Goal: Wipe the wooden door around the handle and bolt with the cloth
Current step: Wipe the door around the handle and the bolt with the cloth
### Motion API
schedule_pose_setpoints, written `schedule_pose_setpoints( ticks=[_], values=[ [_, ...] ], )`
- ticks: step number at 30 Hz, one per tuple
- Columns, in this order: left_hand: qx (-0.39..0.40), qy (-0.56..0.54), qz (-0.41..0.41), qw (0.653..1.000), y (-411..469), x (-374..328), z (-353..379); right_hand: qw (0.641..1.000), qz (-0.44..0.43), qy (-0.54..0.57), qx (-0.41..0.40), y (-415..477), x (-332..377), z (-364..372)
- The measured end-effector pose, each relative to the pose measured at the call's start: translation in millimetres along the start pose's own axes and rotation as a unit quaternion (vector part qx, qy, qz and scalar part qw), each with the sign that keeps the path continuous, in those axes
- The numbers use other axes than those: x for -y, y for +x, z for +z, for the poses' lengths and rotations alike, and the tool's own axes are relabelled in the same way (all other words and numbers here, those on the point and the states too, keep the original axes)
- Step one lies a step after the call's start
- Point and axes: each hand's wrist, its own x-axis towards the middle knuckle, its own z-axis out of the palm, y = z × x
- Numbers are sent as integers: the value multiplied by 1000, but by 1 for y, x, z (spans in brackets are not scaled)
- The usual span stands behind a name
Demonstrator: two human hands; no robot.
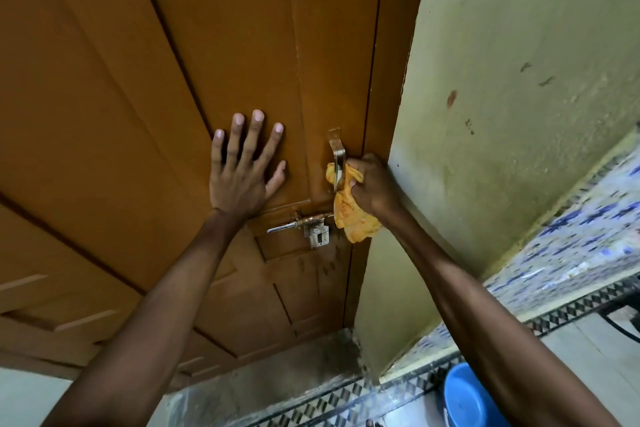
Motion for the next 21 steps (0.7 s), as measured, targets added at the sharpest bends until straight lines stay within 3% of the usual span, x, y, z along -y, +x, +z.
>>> schedule_pose_setpoints(
  ticks=[6, 10, 12, 14, 16, 19, 21],
  values=[
    [5, -1, -1, 1000, 2, 1, -2, 972, -48, -227, -46, -6, -2, 9],
    [15, -5, 3, 1000, 2, 3, -5, 912, -65, -405, -35, -17, -3, 4],
    [15, -10, 1, 1000, 1, 1, -3, 933, -37, -355, -46, -27, -15, 5],
    [16, -9, -1, 1000, 0, 1, -2, 974, -3, -195, -115, -32, -17, 3],
    [18, -17, 0, 1000, 2, 2, -4, 977, 29, -102, -182, -28, -6, -1],
    [18, -17, 0, 1000, 0, 2, -4, 971, 29, -54, -230, -19, 15, -13],
    [19, -20, -3, 1000, 1, 1, -4, 979, 13, -83, -185, -16, 27, -21]
  ],
)
